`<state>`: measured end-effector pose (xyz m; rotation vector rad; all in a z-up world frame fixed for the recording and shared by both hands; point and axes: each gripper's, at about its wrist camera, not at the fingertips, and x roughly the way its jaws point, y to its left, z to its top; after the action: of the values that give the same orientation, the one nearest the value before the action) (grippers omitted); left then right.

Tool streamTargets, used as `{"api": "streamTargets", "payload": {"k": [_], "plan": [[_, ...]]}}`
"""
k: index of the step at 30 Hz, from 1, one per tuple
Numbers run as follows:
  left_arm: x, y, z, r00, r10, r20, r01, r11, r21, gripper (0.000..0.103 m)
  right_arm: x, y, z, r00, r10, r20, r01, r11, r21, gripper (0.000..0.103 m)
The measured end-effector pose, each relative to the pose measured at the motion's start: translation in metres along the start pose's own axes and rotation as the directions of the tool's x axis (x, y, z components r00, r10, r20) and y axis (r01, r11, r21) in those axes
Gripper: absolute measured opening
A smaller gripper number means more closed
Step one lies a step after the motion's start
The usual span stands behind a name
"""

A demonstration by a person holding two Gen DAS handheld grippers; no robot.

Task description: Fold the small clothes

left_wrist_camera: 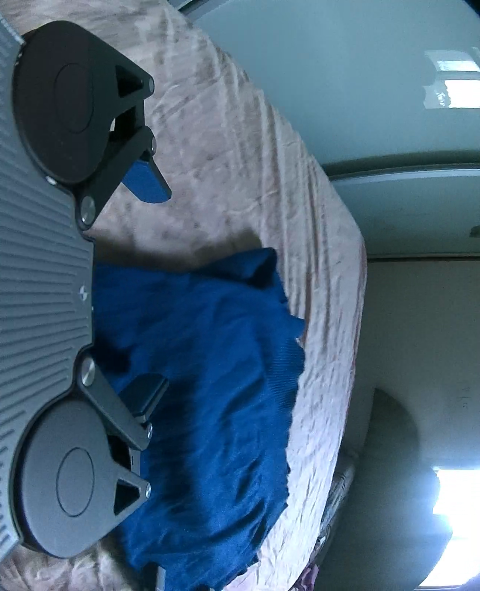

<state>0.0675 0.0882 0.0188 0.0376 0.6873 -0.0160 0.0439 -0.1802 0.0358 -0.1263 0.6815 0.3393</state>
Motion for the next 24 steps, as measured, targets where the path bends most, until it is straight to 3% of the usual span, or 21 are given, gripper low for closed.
{"api": "streamTargets", "payload": {"k": [8,14,19,24], "plan": [[0.001,0.003,-0.007,0.999,0.019,-0.032,-0.019,1.000,-0.022,0.100,-0.014,0.029,0.018,0.996,0.041,0.076,-0.040,0.999,-0.014,0.099],[0.003,0.007,-0.012,0.999,0.016,-0.050,-0.017,0.999,-0.029,0.102,0.005,0.042,0.020,0.994,0.084,0.063,-0.085,0.996,0.015,0.099],[0.004,0.011,-0.014,0.998,0.015,-0.053,-0.017,0.999,-0.037,0.103,0.018,0.046,0.015,0.997,0.071,0.021,-0.072,0.997,0.017,0.099],[0.004,0.013,-0.011,0.998,0.013,-0.053,-0.015,0.999,-0.041,0.102,0.015,0.052,0.016,0.997,0.066,0.040,-0.066,0.998,0.006,0.099]]}}
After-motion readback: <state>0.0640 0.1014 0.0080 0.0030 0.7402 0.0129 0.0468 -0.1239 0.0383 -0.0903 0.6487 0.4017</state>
